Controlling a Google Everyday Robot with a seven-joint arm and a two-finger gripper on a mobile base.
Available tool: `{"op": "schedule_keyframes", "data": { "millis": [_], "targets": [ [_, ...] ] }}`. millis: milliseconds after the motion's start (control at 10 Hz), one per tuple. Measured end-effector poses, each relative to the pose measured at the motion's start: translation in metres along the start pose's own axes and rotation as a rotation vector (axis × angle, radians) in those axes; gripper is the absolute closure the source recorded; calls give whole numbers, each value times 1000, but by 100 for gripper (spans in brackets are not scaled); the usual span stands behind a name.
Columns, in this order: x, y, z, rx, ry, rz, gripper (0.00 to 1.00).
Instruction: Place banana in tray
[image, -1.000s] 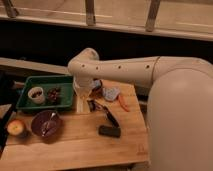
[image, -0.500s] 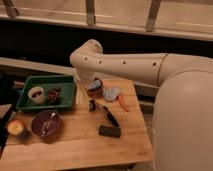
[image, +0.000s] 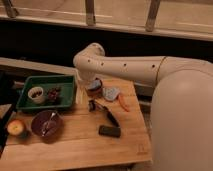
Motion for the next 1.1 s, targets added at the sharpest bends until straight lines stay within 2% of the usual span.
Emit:
{"op": "schedule_keyframes", "data": {
  "millis": [200,300,600,900,1000,1100],
  "targets": [
    [-23,26,6,-44,-24,-35,100],
    [-38,40,10,-79,-38,-54,100],
    [-66,73,28,-158,-54,-83,100],
    [-83,88,48,-192,-49,-87,99],
    [-87,91,56,-200,-44,-90,92],
    [-89,97,67,-211,-39,-95,81]
  ]
}}
